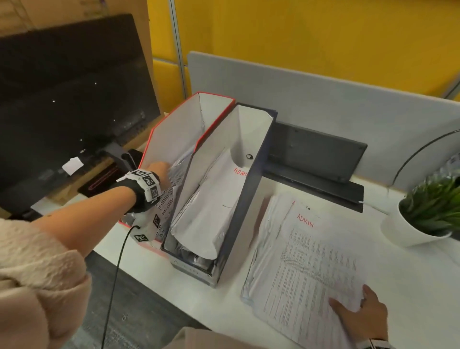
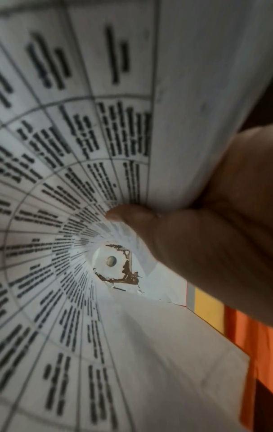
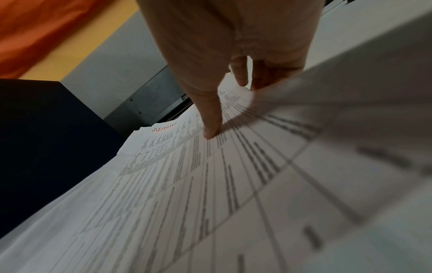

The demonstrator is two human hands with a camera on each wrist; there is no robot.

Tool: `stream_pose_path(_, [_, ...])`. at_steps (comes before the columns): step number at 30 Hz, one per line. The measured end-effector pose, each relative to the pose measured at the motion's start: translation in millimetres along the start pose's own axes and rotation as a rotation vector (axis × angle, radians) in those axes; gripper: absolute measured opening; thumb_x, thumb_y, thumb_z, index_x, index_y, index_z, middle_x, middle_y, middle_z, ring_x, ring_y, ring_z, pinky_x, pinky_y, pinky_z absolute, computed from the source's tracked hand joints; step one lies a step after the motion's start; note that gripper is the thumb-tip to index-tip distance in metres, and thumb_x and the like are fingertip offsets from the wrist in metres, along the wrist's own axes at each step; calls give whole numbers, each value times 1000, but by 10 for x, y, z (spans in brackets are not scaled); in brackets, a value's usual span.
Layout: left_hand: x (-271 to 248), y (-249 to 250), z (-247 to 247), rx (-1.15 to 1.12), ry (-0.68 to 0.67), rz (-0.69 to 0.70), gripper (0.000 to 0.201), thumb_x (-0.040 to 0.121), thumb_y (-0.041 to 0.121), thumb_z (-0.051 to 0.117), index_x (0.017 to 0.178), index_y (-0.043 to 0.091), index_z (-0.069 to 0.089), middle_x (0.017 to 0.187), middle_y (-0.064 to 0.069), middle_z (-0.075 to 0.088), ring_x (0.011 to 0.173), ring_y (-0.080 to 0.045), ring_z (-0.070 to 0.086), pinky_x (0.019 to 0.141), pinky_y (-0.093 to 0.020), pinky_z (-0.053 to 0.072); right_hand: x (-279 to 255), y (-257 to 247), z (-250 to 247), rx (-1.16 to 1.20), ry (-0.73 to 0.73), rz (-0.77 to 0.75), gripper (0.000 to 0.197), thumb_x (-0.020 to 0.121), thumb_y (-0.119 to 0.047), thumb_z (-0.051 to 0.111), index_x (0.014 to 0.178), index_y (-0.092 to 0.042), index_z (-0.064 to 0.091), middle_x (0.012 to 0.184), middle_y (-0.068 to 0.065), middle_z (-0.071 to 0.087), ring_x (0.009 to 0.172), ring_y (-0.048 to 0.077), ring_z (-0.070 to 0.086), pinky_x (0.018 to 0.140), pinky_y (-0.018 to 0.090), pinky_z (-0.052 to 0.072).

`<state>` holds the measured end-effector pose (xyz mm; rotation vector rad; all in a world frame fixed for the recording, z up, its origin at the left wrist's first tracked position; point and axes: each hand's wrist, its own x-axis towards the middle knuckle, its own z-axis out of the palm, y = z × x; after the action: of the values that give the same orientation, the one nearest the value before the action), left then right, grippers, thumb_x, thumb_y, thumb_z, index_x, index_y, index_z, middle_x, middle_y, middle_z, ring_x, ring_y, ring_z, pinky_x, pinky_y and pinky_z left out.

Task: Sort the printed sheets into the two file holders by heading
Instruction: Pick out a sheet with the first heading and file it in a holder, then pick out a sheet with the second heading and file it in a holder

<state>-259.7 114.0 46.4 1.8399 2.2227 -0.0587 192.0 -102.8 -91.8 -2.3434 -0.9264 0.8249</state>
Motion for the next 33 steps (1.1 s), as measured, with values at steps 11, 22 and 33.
stream_pose_path(11, [-205,245,-393,-329,234,106,32,86,5,60,117,12,58,107,-7,63,92,-20,57,86,-32,45,-39,-26,-1,-20,-20,-12,98,61,-21,86,142,-4,32,135,25,42,124,41,42,107,53,35])
stream_pose_path(22, [-1315,1805,-457,-911,505,689,15,89,11,55,96,17,66,95,8,66,82,-2,61,69,-9,47,-153,-89,-15,16,-54,-22,97,70,-23,81,146,-8,23,137,19,32,126,34,40,109,41,35])
stream_pose_path(33, [-1155,2018,1350,-268,-235,252,36,88,38,59,67,9,57,70,-8,61,65,-22,59,58,-27,47,-169,-121,-41,-55,-117,-27,98,73,-36,76,147,-12,17,142,14,28,132,28,34,112,38,31])
